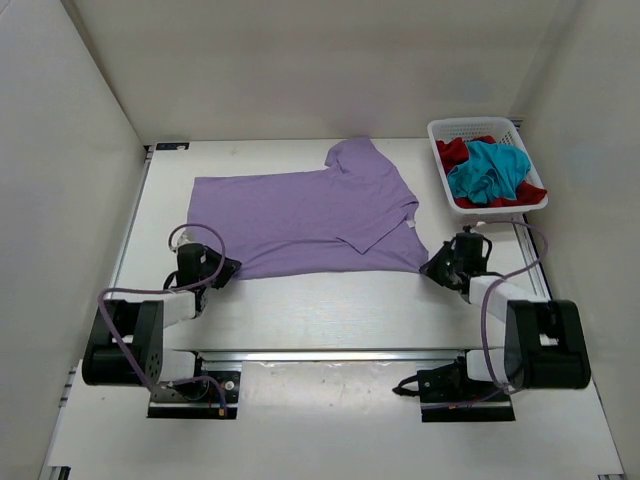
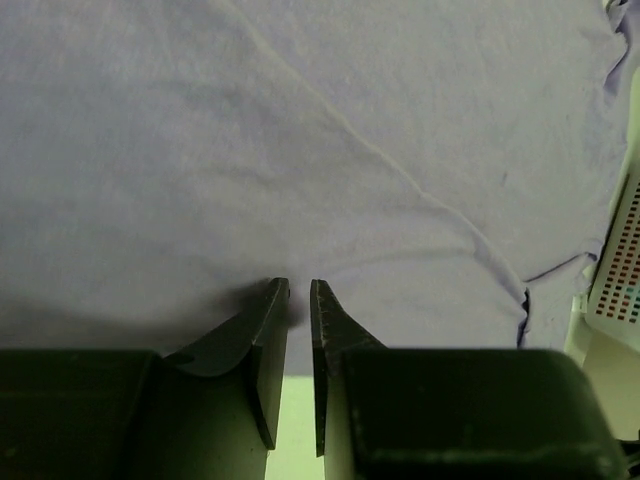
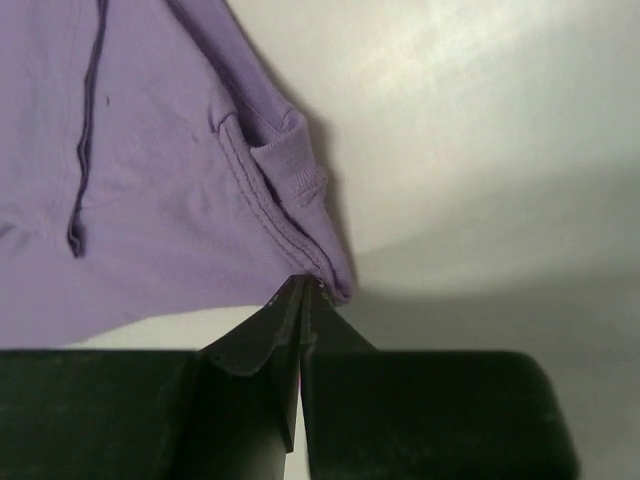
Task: Fold and stack the t-shirts
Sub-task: Fold the flattened tshirt in 1/3 of the way
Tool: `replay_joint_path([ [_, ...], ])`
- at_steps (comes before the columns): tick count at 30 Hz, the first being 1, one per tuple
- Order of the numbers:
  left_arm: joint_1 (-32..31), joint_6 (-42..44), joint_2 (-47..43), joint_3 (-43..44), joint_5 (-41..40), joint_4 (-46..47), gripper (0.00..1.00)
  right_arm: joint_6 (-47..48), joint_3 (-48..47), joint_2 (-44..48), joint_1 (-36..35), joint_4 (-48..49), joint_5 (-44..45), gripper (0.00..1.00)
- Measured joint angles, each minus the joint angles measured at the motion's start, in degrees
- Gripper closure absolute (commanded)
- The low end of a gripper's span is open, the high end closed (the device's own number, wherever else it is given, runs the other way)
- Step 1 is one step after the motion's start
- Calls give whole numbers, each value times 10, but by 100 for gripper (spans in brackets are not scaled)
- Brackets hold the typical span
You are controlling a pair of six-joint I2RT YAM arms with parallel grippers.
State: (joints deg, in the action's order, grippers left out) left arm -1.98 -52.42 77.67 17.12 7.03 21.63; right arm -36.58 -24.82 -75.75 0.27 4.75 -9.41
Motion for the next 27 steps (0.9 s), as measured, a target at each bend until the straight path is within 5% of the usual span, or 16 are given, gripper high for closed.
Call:
replay_joint_path([
  [7, 7, 16, -126, -47, -5, -48, 71, -4, 82, 205, 27, -117, 10, 100],
  [11, -26, 26, -246, -83, -25, -88, 71, 8, 90, 309, 29, -176, 23, 79],
  [14, -45, 42, -298, -77, -36, -127, 71, 19, 75, 318, 20, -205, 24, 79],
  [17, -73, 50, -289, -45, -49, -144, 70, 31, 22, 278, -31, -209, 25, 100],
  [23, -205, 52, -103, 83, -63, -120, 73, 52, -117, 54, -189, -111, 9, 99],
  [27, -287, 55, 31, 170, -63, -91, 74, 58, -169, -66, -240, -57, 8, 83],
])
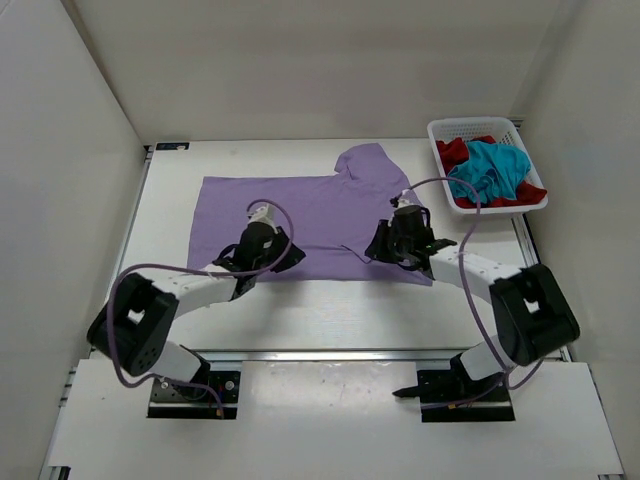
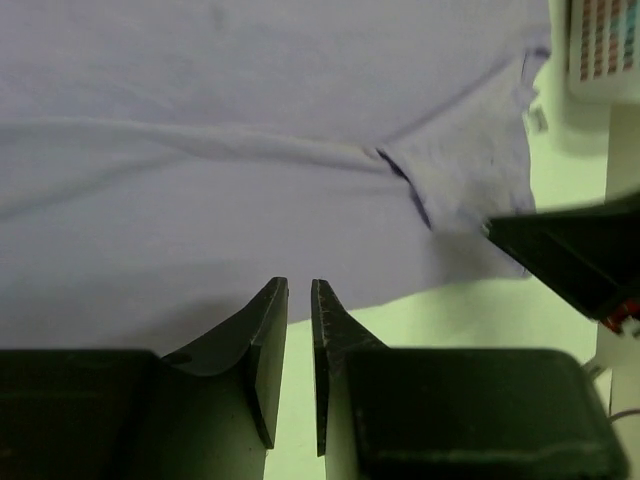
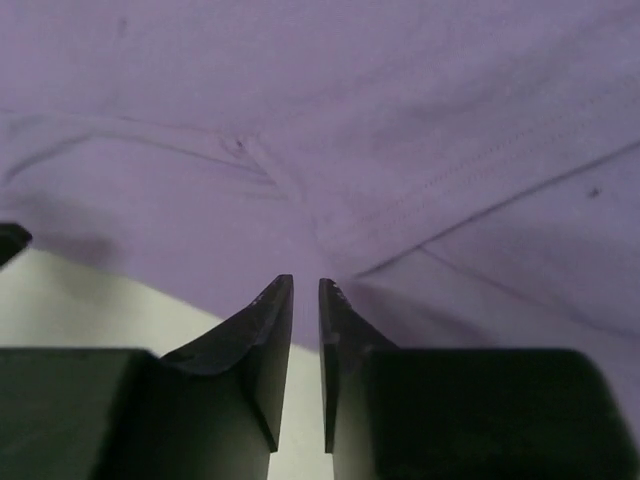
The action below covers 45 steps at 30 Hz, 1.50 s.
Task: Fold and stack the t-shirts
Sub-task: Fold the flattened tshirt in 1/3 of the way
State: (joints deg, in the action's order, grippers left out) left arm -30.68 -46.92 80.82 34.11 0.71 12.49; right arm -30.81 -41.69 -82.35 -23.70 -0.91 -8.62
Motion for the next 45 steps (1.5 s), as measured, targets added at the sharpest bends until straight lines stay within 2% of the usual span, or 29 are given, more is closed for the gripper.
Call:
replay_joint_path([
  [3, -36, -1, 49, 21, 2, 13, 74, -2, -14, -58, -6, 27, -2, 76],
  [9, -60, -2, 111, 40, 9, 33, 74, -7, -14, -78, -9, 35, 8, 74],
  [21, -57, -7, 119, 33, 13, 67, 74, -27, 11, -73, 6, 45, 18, 74],
  [28, -54, -7, 119, 22, 13, 72, 74, -35, 2, -101, 10, 63, 6, 75],
  [31, -54, -7, 118, 14, 13, 73, 74, -37, -8, -114, 12, 68, -1, 86],
  [36, -53, -5, 118, 5, 12, 73, 74, -37, -16, -122, 14, 66, -3, 98],
  [40, -52, -5, 115, 2, 12, 73, 74, -34, -57, -144, 15, 53, -2, 100],
  [45, -52, -5, 114, 2, 12, 73, 75, -19, -156, -191, 11, 26, 7, 100],
])
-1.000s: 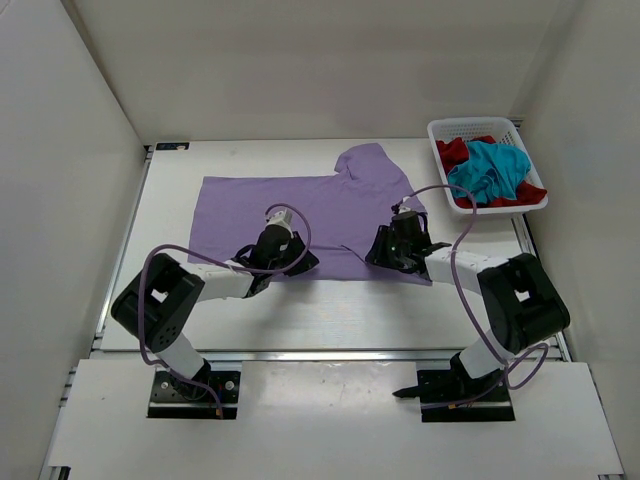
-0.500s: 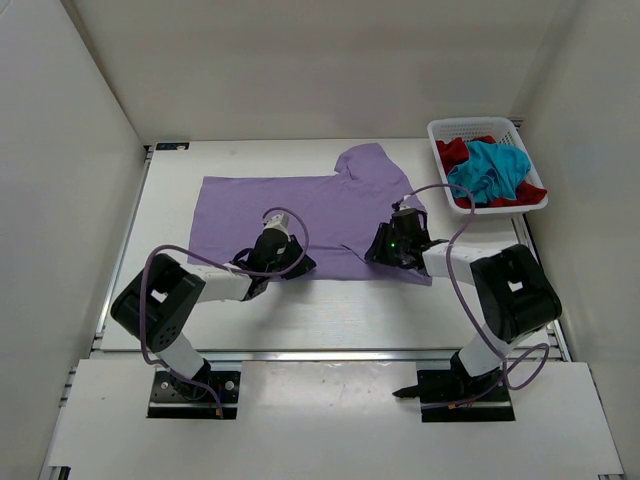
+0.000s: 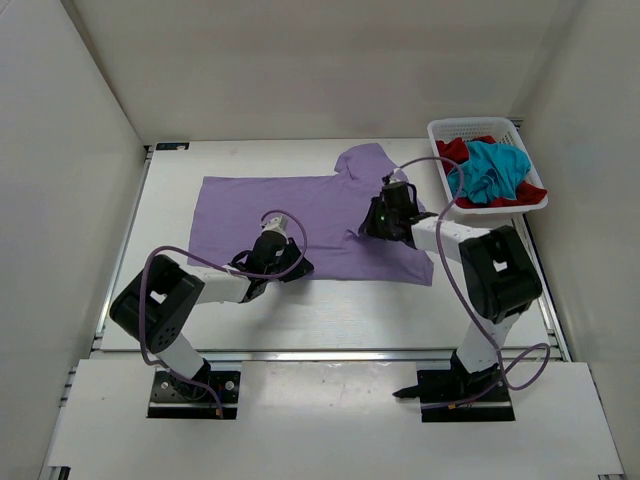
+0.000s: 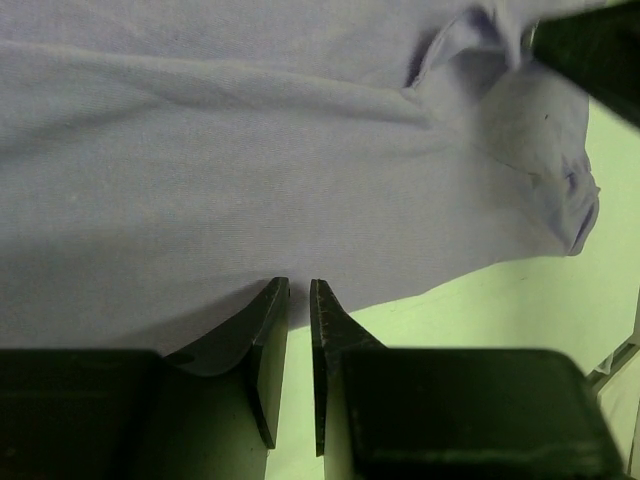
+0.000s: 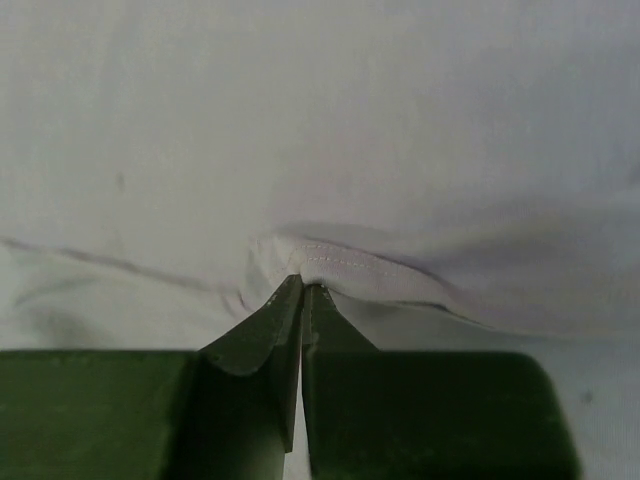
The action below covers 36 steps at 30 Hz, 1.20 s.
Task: Fold and stack the t-shirts
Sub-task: Fold the flattened tshirt in 1/3 of the way
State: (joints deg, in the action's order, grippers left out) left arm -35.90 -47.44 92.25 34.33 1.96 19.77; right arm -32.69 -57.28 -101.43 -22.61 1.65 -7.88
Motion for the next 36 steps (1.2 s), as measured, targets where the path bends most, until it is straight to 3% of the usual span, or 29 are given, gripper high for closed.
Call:
replay_joint_path([
  [6, 0, 0, -3, 0, 0, -1, 74, 20, -108, -66, -7, -30, 18, 83],
  [14, 3, 3, -13, 5, -1, -7, 73, 35, -121, -65, -15, -36, 32, 74],
  [19, 8, 15, -6, 28, -2, -23, 74, 39, -15, 16, -42, -9, 33, 100],
  [24, 13, 14, 18, 45, 7, -19, 74, 42, 61, 45, -79, -7, 26, 100],
  [30, 44, -5, 17, -12, 28, 7, 76, 44, 108, 51, -89, 6, 20, 100],
  [36, 16, -18, -37, -83, 30, 34, 75, 41, 187, 115, -105, 30, 19, 100],
])
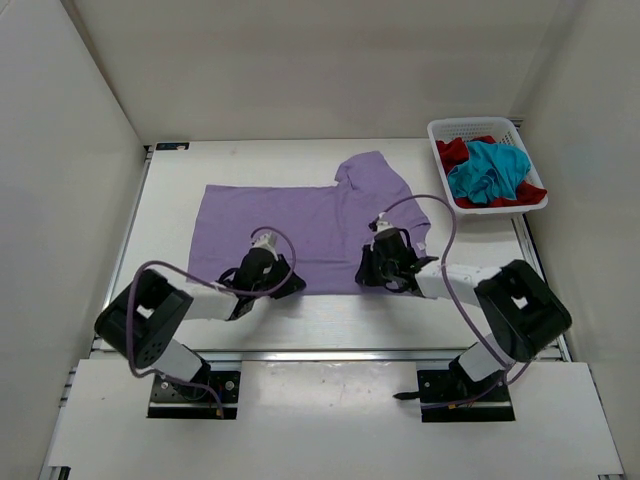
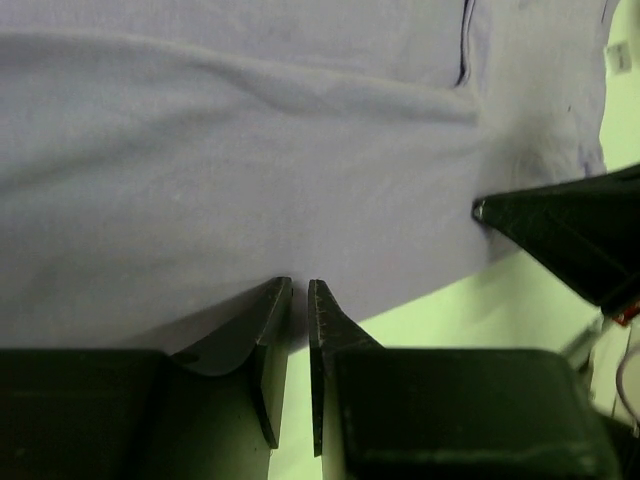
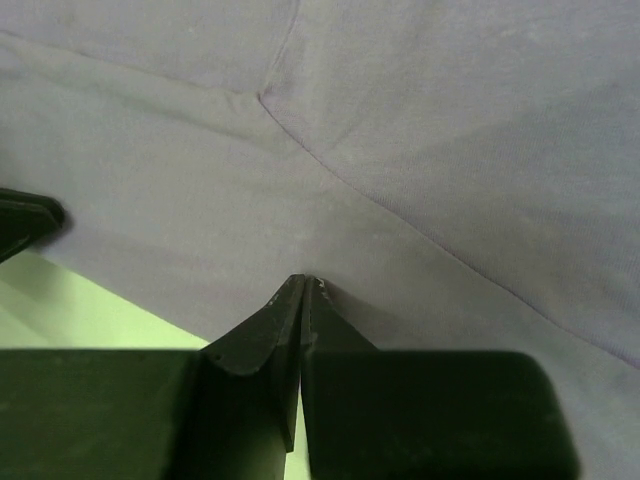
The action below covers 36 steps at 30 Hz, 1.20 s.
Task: Fold and stack the t-shirts
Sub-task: Fold the flattened tshirt in 1/3 of the way, then grap the side of the flattened tshirt furthest away from the robot with both arms
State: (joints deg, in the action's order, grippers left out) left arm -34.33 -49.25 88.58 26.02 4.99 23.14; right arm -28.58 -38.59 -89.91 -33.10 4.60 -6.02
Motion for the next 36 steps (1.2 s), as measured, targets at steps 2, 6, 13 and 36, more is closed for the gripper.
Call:
replay_joint_path([
  [2, -20, -11, -41, -40, -1, 1, 75, -5, 37, 37, -15, 1, -2, 100],
  [6, -48, -41, -123, -109, -1, -9, 74, -20, 83, 98, -45, -26, -9, 99],
  [13, 35, -27, -220, -79, 1, -114, 69, -23, 43, 132, -25, -107, -28, 89],
  [36, 407, 113, 269, 512, -62, -308, 62, 0, -214, -95, 117, -16, -143, 100],
])
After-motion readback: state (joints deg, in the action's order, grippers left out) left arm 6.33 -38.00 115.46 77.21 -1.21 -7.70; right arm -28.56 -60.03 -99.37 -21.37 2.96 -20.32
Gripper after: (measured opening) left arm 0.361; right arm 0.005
